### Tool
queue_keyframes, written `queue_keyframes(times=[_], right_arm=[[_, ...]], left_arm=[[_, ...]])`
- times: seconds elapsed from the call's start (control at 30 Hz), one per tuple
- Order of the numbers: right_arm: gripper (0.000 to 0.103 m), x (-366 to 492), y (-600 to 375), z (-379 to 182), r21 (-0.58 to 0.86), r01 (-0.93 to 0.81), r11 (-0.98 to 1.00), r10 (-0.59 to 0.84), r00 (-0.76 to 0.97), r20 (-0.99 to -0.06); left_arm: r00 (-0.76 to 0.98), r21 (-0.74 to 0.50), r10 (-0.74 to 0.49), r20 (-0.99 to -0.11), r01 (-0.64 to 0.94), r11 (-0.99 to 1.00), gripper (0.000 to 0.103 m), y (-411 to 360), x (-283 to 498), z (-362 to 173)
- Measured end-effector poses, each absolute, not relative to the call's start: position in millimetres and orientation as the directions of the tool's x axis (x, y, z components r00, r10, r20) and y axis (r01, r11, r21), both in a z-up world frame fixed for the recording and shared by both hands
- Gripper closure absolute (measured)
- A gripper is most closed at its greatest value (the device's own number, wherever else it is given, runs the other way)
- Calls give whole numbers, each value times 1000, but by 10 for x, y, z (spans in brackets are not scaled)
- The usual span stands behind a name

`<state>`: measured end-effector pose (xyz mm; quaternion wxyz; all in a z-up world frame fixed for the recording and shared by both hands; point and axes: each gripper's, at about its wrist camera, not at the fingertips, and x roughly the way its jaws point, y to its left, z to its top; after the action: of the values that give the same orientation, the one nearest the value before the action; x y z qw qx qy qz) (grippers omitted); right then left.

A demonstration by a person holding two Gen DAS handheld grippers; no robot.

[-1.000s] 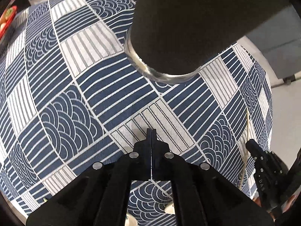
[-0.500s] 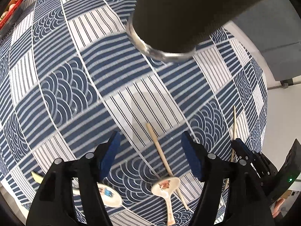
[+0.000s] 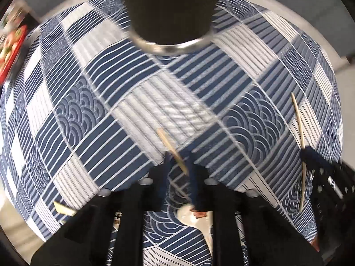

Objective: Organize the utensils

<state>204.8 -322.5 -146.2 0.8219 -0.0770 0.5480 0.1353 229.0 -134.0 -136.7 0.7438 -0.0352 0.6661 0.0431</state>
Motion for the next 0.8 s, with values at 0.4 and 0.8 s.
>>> queue_keyframes(times=[0.4, 0.8], right_arm=[[98, 1979, -3774, -1274, 121, -237, 964, 213, 419, -883], [98, 1914, -3626, -766, 118, -284, 951, 259, 533, -806]], left_arm=[[132, -96, -67, -989, -229, 969, 99, -778, 2443, -1222], [355, -107, 0, -935, -281, 954, 99, -131, 2323, -578]])
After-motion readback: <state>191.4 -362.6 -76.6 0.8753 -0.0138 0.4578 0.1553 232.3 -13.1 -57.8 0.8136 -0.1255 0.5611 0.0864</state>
